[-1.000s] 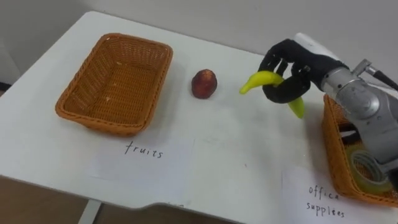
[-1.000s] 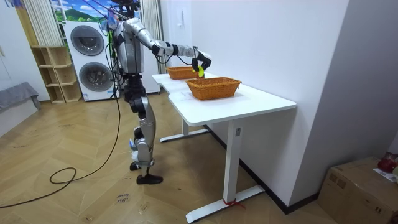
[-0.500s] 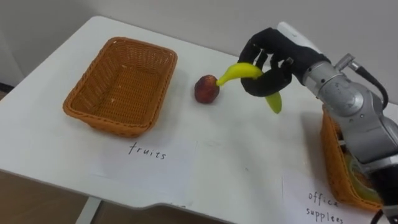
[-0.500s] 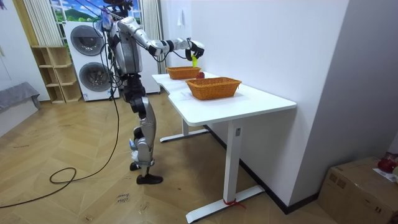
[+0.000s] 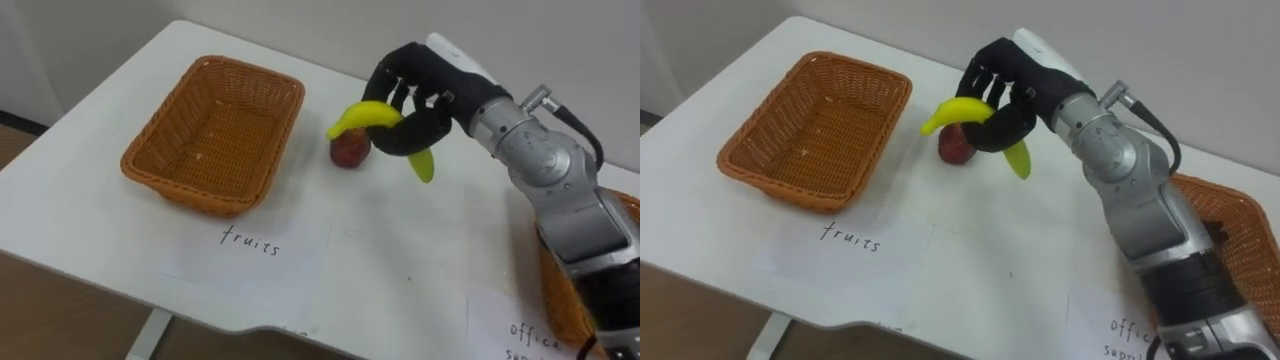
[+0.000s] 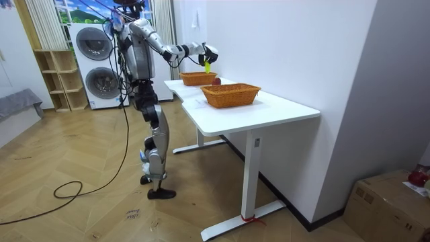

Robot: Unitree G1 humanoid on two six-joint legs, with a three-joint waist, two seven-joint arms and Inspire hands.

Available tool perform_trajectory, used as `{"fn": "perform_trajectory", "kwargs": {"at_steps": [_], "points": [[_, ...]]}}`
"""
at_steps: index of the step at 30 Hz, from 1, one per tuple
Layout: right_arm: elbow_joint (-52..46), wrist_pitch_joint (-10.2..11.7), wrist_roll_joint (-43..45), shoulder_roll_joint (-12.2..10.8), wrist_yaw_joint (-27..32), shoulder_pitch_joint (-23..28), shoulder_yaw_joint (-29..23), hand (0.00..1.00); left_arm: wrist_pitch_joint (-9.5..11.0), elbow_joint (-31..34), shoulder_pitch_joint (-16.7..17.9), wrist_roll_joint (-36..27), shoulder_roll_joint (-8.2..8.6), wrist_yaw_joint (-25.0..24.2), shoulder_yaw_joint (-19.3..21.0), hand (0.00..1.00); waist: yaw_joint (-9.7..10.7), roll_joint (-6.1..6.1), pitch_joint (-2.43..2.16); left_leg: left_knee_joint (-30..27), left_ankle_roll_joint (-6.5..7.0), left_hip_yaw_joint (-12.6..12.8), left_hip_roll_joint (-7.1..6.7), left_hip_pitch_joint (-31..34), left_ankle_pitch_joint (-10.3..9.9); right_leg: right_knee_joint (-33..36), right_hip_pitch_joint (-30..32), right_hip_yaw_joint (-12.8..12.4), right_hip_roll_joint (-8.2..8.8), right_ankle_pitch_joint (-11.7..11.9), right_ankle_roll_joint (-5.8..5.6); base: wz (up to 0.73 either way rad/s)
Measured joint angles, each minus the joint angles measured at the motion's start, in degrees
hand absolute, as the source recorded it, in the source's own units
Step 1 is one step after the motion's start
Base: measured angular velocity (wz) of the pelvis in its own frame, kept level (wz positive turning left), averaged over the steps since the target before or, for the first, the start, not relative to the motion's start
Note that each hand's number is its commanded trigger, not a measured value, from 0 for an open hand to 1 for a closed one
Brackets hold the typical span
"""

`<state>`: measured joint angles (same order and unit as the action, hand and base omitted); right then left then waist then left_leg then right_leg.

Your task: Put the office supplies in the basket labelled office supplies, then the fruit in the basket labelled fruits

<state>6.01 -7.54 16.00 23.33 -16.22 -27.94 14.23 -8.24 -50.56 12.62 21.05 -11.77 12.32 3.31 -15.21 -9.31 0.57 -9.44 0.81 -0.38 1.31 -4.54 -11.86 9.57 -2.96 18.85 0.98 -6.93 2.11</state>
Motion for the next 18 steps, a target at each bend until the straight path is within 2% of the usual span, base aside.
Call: {"fn": "perform_trajectory", "kwargs": {"at_steps": [5, 12, 16, 18], "points": [[0.0, 0.1, -0.9, -1.6, 2.4, -0.7, 0.1, 1.00, 0.0, -0.1, 0.0, 3.4, 0.14, 0.4, -0.2, 0.00, -2.3, 0.05, 0.04, 0.0, 0.00, 0.0, 0.02, 0.0, 0.0, 0.0, 0.0, 0.8, 0.04, 0.0, 0.00, 0.00], [0.1, 0.7, -2.9, -2.2, 5.0, -2.0, 0.3, 1.00, 0.0, -0.9, 0.3, 3.8, 0.40, 1.0, -0.1, 0.00, -3.7, 0.20, 0.21, 0.0, 0.06, -0.7, -0.11, 0.1, 0.0, 0.0, -0.2, 1.8, 0.22, 0.0, -0.01, 0.06], [0.2, 1.3, -4.6, -2.5, 6.7, -2.4, 0.4, 1.00, 0.0, -1.1, 0.2, 3.8, 0.55, 1.0, -0.1, 0.00, -4.0, 0.10, 0.58, 0.0, 0.06, -1.3, -0.18, 0.5, 0.0, 0.0, -0.2, 2.1, 0.27, 0.0, -0.02, 0.07], [0.2, 1.7, -4.6, -2.7, 7.3, -2.4, 0.5, 1.00, 0.0, -1.1, 0.3, 3.8, 0.64, 0.9, -0.1, 0.00, -4.2, 0.06, 0.62, 0.0, 0.06, -1.4, -0.20, 0.7, 0.0, 0.0, -0.1, 2.3, 0.32, 0.0, -0.05, 0.06]]}}
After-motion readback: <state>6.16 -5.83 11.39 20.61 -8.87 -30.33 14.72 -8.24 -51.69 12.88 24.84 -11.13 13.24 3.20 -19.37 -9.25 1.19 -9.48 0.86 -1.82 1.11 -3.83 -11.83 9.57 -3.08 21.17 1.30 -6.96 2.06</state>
